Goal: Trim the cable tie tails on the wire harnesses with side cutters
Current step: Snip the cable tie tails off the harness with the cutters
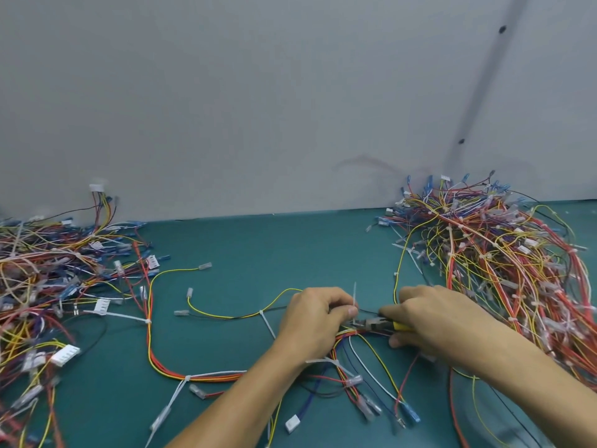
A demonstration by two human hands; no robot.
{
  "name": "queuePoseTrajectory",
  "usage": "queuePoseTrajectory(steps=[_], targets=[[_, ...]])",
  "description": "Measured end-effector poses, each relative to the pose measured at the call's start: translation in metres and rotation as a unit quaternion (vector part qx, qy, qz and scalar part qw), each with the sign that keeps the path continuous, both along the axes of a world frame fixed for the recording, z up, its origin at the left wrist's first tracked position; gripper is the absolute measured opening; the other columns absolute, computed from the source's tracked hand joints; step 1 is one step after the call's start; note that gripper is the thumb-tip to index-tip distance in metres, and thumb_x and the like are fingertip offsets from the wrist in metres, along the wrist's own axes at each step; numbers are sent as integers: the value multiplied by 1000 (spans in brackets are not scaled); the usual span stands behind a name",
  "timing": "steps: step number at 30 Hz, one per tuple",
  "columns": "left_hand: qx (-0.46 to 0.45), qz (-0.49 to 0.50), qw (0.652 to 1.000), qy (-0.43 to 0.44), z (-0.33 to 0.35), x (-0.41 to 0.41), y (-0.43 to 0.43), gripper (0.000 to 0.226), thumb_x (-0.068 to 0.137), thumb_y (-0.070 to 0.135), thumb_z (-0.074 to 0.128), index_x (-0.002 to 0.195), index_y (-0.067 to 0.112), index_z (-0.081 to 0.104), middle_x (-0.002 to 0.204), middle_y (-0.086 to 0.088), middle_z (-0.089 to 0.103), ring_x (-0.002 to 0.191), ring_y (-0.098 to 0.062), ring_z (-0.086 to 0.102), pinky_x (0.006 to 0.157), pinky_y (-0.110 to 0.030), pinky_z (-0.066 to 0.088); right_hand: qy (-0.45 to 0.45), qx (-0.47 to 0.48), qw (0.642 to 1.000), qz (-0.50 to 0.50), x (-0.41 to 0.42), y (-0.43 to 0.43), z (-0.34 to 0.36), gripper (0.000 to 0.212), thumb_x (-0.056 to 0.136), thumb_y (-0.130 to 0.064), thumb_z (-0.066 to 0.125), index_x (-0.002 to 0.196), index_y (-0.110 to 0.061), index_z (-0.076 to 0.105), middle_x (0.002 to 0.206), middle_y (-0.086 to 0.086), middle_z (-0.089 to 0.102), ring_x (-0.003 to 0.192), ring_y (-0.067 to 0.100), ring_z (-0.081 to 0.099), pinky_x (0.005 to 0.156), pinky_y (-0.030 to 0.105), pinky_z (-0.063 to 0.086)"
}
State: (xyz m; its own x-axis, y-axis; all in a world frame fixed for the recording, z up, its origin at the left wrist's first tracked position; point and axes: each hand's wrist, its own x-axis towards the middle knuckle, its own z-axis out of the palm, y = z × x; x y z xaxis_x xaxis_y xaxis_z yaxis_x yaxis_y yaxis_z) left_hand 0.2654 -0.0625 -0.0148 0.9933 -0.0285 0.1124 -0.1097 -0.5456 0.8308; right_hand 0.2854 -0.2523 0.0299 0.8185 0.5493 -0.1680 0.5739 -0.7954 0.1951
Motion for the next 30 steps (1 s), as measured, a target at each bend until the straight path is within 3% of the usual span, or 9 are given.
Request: queuePoseTrajectory(steps=[6,14,22,25,28,30], targets=[[-10,7,1000,-4,0,-2,-1,7,85,21,68,81,23,74,68,12,65,68,-4,56,69,-20,43,17,-8,1000,12,3,-1,0,38,90,-56,52,113,-26,55,90,-4,41,101,26,58,73,33,42],[-7,13,1000,9,-1,-3,-1,8,84,24,68,78,27,72,76,3,71,78,-16,64,75,-30,50,24,-3,999,38,4,-1,2,32,92,-52,51,109,-25,55,86,-6,40,96,24,58,70,33,40],[-26,19,999,4,0,-2,-1,9,85,21,68,78,24,72,70,8,67,67,-9,57,70,-25,46,8,-28,999,39,1,2,4,26,94,-49,49,107,-27,55,91,-4,49,99,27,59,72,34,43],[-118,20,993,9,8,-5,3,12,86,11,67,78,20,70,69,7,65,64,-6,54,67,-20,44,11,-26,999,19,0,1,4,28,93,-49,51,106,-25,55,100,-2,56,101,27,59,72,33,43],[-297,70,952,15,21,-8,19,16,85,-3,63,82,13,66,64,2,63,49,-3,51,52,-11,40,-1,23,1000,-8,-1,-2,10,32,91,-55,51,105,-27,54,104,-5,57,105,22,57,77,31,45],[-355,112,928,14,29,-11,39,20,86,-6,58,81,12,63,60,1,59,44,-6,45,46,-15,37,-5,81,996,-29,-1,-7,19,37,89,-57,54,109,-27,50,107,-8,59,104,17,55,83,31,45]])
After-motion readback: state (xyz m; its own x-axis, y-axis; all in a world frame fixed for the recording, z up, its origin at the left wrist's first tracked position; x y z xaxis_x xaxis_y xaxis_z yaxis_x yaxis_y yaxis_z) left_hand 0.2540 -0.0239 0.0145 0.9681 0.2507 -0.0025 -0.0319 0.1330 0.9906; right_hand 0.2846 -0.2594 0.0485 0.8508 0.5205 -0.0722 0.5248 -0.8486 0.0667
